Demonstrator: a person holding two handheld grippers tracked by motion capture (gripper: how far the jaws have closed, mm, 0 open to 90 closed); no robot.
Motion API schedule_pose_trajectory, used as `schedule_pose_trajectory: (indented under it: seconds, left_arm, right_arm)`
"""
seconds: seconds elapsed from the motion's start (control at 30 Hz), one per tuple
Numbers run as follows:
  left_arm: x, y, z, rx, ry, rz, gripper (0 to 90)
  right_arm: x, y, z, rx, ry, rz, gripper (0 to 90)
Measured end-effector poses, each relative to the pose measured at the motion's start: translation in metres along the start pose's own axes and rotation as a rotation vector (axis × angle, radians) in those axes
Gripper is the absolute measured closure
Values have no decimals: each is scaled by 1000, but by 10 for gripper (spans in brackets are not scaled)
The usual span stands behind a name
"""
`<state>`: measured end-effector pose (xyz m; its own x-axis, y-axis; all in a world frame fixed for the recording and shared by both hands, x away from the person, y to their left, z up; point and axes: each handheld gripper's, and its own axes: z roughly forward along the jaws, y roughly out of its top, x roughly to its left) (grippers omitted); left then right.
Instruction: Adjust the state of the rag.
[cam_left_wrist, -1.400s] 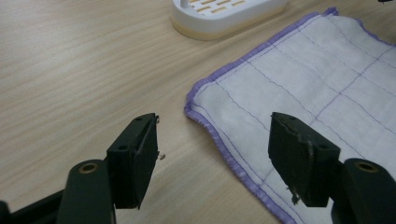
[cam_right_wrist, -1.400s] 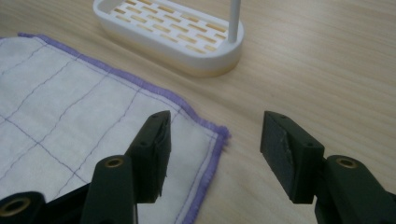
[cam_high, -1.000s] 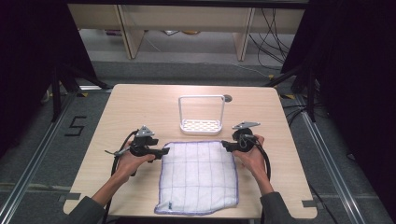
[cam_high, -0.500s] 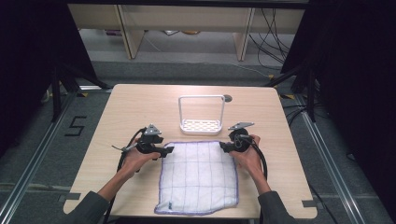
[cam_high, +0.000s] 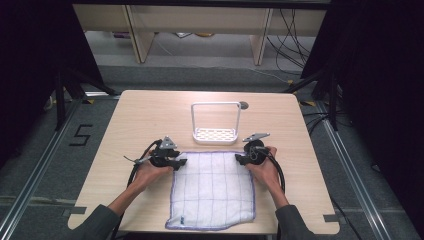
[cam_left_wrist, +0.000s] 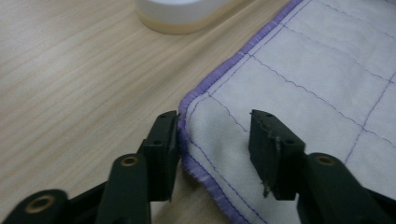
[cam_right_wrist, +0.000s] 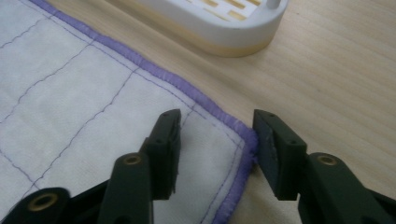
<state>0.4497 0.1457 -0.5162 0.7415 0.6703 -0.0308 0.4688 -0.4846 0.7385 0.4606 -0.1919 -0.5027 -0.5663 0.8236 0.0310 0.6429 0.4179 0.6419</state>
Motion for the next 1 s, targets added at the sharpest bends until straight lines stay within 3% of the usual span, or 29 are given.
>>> schedule_pose_trajectory:
  seconds: [0.07,0.1,0.2,0.23,0.3,0.43,0.47,0.5,0.57,0.63,0.67,0.7,0.73,0.77,0.93,1.0]
  left_arm:
    - [0,0,0,-2,-11,1,593]
    - [0,-1,0,-12,-26,-3,671]
    - [0,-1,0,-19,-31,4,780]
    - [-1,-2,0,-29,-36,5,803]
    - [0,-2,0,-24,-36,11,829]
    - [-2,-2,-1,-30,-35,19,846]
    - [-2,-1,-1,-32,-32,21,846]
    - [-1,0,-3,-44,-31,23,848]
    - [-1,1,-5,-49,-31,23,848]
    - [-1,2,-6,-55,-31,25,848]
    - [-1,2,-7,-61,-31,22,848]
    - [0,3,-9,-65,-23,20,848]
    - [0,4,-10,-73,-26,21,848]
    - [0,4,-11,-75,-26,25,849]
    - [1,8,-15,-93,-31,21,848]
    - [2,9,-18,-102,-24,23,848]
  right_arm:
    - [0,0,0,3,4,3,573]
    - [0,-1,2,-21,11,-16,645]
    - [0,-2,1,-30,28,-9,715]
    - [1,-2,0,-22,42,-4,797]
    - [2,-1,-1,-10,44,-29,838]
    - [5,-1,-1,-27,39,-36,854]
    - [3,0,-2,-28,38,-70,856]
    - [4,0,-5,-29,48,-31,858]
    - [2,1,-6,-55,42,-43,858]
    - [2,2,-9,-41,53,-40,858]
    - [3,2,-8,-70,50,-36,859]
    - [3,5,-14,-53,59,-35,859]
    - [3,5,-13,-88,51,-43,859]
    - [4,7,-17,-71,56,-35,859]
    - [6,12,-25,-86,67,-42,859]
    - [4,14,-28,-116,65,-66,860]
